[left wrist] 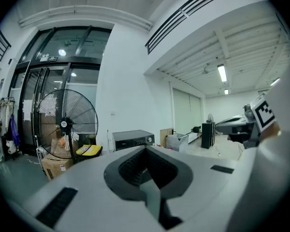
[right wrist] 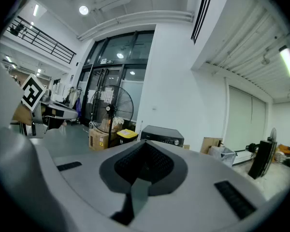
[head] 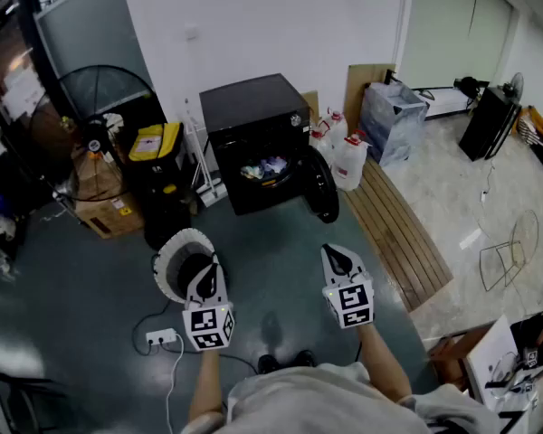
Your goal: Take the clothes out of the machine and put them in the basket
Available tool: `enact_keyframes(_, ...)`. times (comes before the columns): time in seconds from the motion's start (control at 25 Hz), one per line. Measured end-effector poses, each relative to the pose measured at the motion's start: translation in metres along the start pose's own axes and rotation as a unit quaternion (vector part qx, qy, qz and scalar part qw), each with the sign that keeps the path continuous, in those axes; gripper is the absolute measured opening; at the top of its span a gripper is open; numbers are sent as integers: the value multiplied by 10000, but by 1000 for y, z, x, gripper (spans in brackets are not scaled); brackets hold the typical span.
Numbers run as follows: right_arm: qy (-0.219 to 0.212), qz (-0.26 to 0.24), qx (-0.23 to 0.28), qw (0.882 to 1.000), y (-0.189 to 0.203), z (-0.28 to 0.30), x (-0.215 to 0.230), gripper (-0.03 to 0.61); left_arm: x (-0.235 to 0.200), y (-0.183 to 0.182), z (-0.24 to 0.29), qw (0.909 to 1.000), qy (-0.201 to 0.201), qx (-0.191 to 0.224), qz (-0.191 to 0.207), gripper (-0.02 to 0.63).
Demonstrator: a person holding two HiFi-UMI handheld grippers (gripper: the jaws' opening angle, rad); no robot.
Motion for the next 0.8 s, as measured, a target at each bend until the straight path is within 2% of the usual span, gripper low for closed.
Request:
enact_keyframes(0.52,-222,94,18,9997,14,8,22,23,28,1,22,9999,-39,-93,124,18)
enact_keyframes(0.8,-372,-17,57,9993,25,20,43,23,48,2,44,9999,-37,-51,150,18)
Point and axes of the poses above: the fingertips, and each gripper's own axes: z forward along the fingers, x to its right, y out of its underside, the point moved 9 cm from there along -z, backward along the fingers, and after that the axes turned 7 degrees about y, right-handed, at the moved point
